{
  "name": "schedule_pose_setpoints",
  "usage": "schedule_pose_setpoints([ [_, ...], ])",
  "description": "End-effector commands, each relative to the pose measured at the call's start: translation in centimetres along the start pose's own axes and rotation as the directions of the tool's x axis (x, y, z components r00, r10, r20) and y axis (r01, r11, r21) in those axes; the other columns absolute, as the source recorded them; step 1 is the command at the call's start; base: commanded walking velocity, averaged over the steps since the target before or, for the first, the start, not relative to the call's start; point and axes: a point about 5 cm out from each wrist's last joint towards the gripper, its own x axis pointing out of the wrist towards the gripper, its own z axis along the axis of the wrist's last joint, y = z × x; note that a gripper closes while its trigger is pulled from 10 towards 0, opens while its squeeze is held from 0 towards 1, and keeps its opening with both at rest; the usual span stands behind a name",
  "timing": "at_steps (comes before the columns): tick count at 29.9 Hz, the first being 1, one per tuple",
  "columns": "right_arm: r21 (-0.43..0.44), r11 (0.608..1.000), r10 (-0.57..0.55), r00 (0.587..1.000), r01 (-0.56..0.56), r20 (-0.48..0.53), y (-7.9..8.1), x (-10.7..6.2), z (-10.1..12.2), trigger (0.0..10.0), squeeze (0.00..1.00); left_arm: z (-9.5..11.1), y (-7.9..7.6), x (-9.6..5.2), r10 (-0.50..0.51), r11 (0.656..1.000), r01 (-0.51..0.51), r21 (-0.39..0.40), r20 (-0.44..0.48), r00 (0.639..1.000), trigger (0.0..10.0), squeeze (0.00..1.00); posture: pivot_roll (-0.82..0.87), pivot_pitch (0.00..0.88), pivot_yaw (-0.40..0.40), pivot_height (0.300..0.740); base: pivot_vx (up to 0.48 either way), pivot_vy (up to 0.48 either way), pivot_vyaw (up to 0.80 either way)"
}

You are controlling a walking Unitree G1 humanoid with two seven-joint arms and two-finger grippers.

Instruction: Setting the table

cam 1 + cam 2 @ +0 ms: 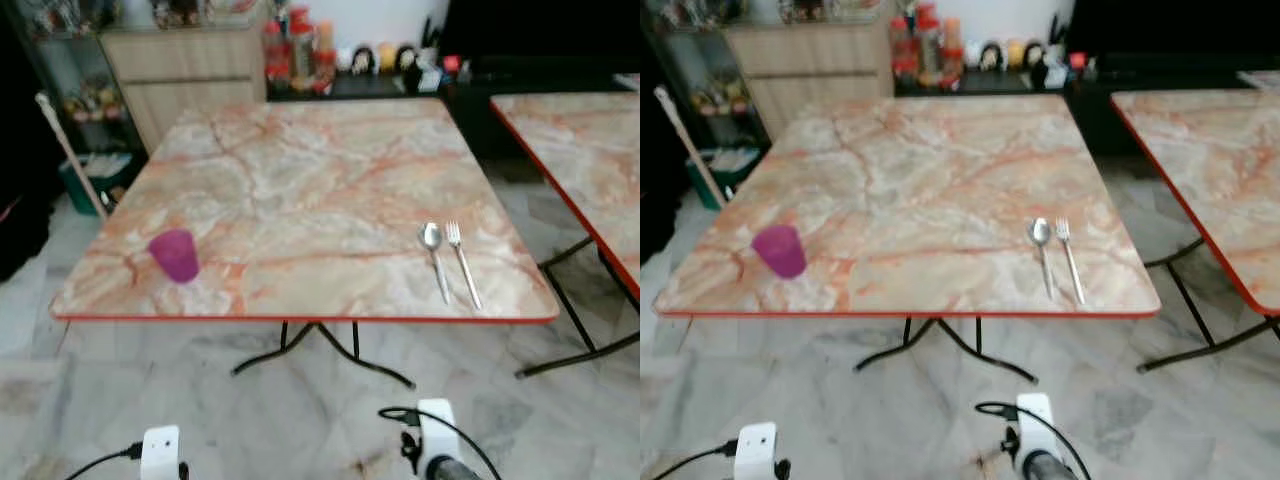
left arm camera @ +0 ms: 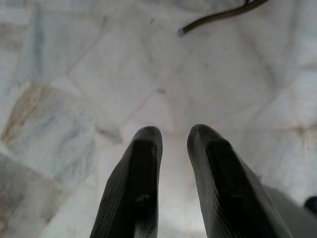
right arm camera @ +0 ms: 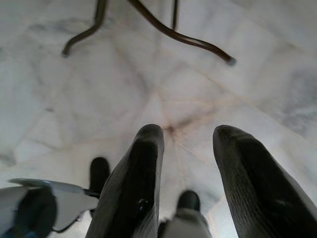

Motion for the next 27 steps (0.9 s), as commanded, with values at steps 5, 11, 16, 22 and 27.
schedule_pose_setpoints([
  [5,-0.022,1.000,-0.014,1.000,0.014,-0.003,-0.7,-0.1,-0.1,10.0,0.00,-0.5,-0.2,-0.1,-0.015,0.999,0.016,0.033,-0.025,1.000,10.0,0.00,0.00,0.000,0.042,0.732,0.052,0.000,0.00],
  [11,-0.034,0.999,-0.016,1.000,0.016,-0.002,-1.0,-0.3,-0.6,10.0,0.00,-0.8,-0.3,-0.2,-0.019,0.999,0.021,0.036,-0.033,0.999,10.0,0.00,0.00,0.000,0.038,0.732,0.000,0.000,0.00],
  [16,-0.086,0.996,-0.011,0.998,0.017,0.069,-1.5,-0.4,0.1,10.0,0.00,-1.2,-0.3,-0.3,-0.020,0.999,0.022,0.042,-0.044,0.999,10.0,0.00,0.00,0.000,0.036,0.732,0.000,0.000,0.00],
  [22,-0.352,0.936,0.058,0.969,0.030,0.239,-2.5,-1.3,1.1,10.0,0.00,-1.5,-0.1,-0.4,-0.017,0.998,0.020,0.057,-0.056,0.998,10.0,0.00,-0.02,0.000,0.029,0.732,0.000,0.000,0.00],
  [27,-0.365,0.929,0.098,0.906,0.065,0.411,-3.2,-2.3,3.1,10.0,0.00,-1.6,-0.3,-0.4,-0.023,0.998,0.027,0.065,-0.062,0.998,10.0,0.00,-0.04,0.000,0.032,0.732,0.000,0.000,0.00],
])
